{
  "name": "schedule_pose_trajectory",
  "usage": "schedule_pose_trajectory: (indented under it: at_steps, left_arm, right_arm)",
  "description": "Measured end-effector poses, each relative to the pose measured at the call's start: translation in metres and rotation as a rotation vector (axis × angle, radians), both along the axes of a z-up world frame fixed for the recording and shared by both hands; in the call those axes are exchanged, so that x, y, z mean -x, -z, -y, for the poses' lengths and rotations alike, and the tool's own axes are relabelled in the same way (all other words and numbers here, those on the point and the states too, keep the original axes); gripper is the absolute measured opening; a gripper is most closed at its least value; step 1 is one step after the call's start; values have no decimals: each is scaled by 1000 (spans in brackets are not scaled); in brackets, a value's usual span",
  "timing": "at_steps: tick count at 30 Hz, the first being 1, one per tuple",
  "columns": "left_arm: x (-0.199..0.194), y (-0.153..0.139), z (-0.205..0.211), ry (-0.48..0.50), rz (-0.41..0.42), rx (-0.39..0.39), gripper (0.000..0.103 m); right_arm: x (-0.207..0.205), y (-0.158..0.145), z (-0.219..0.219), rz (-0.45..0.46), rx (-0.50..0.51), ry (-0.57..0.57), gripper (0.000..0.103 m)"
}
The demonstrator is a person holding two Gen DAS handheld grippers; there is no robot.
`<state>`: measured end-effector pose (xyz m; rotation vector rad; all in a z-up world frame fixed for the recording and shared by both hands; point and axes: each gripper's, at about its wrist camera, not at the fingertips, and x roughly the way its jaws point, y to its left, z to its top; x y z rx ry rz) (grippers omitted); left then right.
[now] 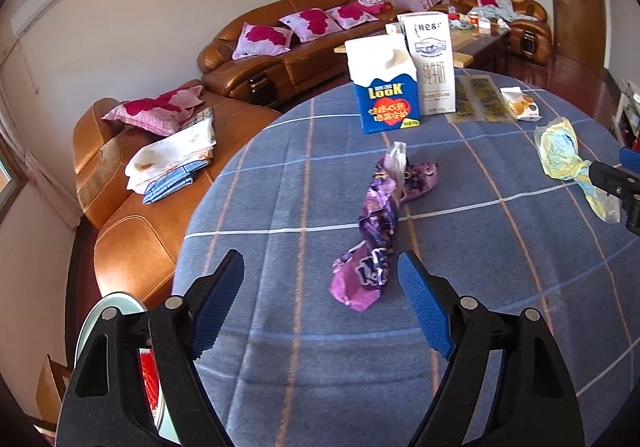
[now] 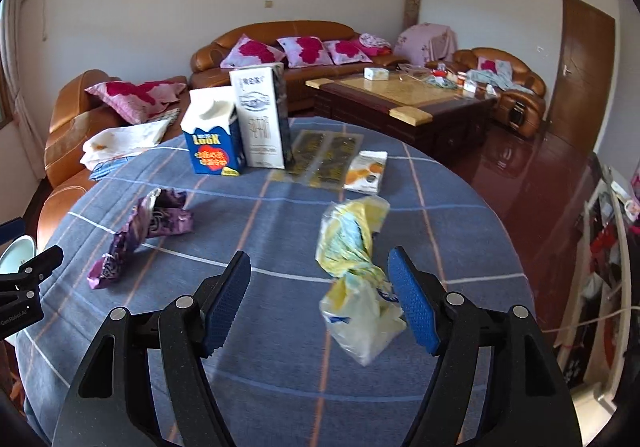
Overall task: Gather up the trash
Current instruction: 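Move both open tools back over the table toward the purple wrapper, then grasp the purple wrapper with the left tool while the right tool grasps the yellow-white plastic bag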
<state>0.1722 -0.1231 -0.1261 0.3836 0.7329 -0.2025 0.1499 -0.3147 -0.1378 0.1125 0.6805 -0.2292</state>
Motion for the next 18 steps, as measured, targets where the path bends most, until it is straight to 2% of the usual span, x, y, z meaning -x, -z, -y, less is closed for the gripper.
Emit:
schedule_pose_trajectory:
  at_steps: [9,11,13,15,17,18]
  left_arm:
    - [-28,26,21,6,-98,-13,78]
    - [-33,32,20,-7,-127,-10,68]
    - [-38,36,18,-5,-168,22,36]
    - [-37,38,18,13,-176,39,28]
    - [-35,38,19,25,-170,37,25]
    - [-35,37,19,30,-170,39,22]
  right_arm:
    - [-8,14,12,-60,-33,12,71]
    - [-11,18,15,-84,-52,18,71]
    - [-13,20,18,-98,-67,26,70]
    - [-17,25,18,-129,-73,21,66]
    - [-19,29,18,-154,-77,21,55]
    - [-21,31,19,-166,-88,11,41]
